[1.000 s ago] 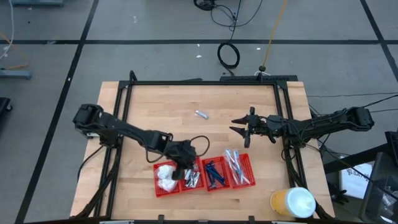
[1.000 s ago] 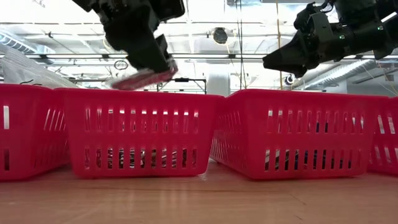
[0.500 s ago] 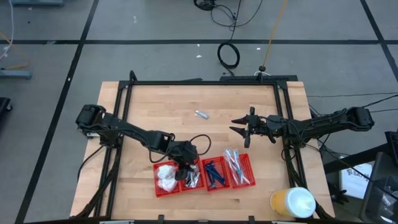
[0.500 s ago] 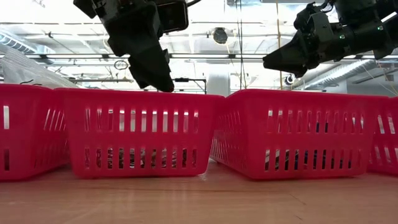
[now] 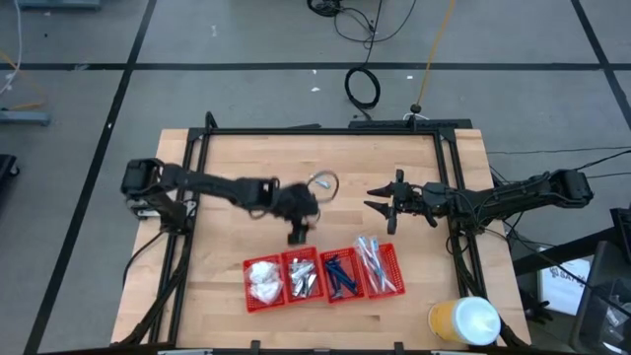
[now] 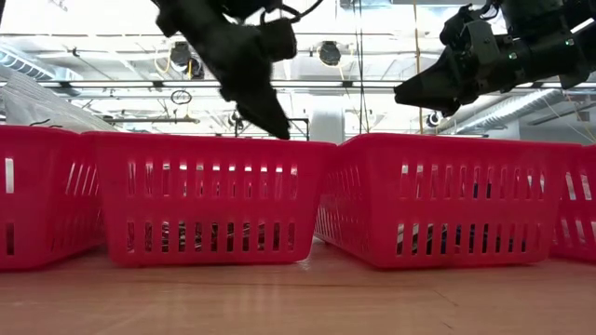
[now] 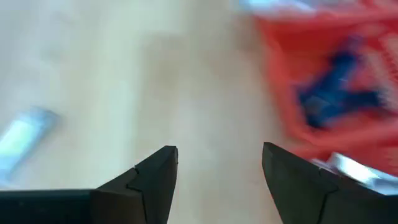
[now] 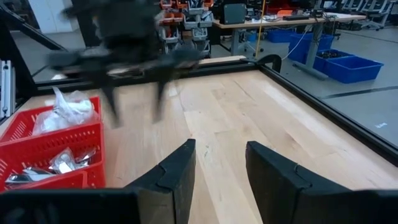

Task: Pick & Place Travel size toiletries
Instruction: Put the silver nail cutter into the middle left red bin

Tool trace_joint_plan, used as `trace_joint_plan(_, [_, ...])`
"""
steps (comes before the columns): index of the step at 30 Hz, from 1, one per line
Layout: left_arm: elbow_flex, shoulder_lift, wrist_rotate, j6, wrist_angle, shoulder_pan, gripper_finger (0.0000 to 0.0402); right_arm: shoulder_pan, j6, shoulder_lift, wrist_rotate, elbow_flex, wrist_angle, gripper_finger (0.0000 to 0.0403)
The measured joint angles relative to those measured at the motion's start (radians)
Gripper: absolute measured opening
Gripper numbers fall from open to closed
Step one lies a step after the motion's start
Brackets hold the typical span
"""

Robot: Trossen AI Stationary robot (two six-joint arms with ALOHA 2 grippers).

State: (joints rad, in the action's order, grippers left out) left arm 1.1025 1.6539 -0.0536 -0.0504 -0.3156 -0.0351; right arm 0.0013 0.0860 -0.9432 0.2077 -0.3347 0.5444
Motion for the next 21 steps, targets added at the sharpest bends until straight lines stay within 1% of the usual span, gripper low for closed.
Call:
trace_joint_plan(2, [0.019, 0.0, 0.026, 0.073, 0.007, 0.061, 0.0224, 0.0, -0.003, 0.0, 0.001, 0.0, -0.006, 0.013])
trace_joint_plan(6, [0.05, 0.015, 0.027, 0.174, 0.041, 0.199, 0.0226, 0.0, -0.015, 0.0, 0.002, 0.0, -0.005, 0.013])
trace_joint_plan(7, [0.054, 0.021, 0.017, 0.19, 0.042, 0.234, 0.0228, 0.0, -0.017, 0.0, 0.002, 0.0, -0.004, 0.013])
trace_joint_plan(10, [0.068, 0.063, -0.068, 0.214, 0.091, 0.332, 0.0229, 0.0, -0.021, 0.0, 0.003, 0.0, -0.004, 0.013])
trace_joint_plan(13, [0.091, 0.122, -0.128, 0.227, 0.113, 0.401, 0.0223, -0.003, -0.022, 0.0, 0.006, 0.0, -0.005, 0.013])
trace_joint_plan(17, [0.168, 0.221, -0.165, 0.232, 0.07, 0.439, 0.0219, -0.013, -0.02, 0.0, 0.004, 0.0, -0.012, 0.013])
trace_joint_plan(21, [0.291, 0.327, -0.174, 0.274, -0.064, 0.432, 0.022, -0.015, -0.019, 0.0, 0.005, 0.01, 0.0, 0.013])
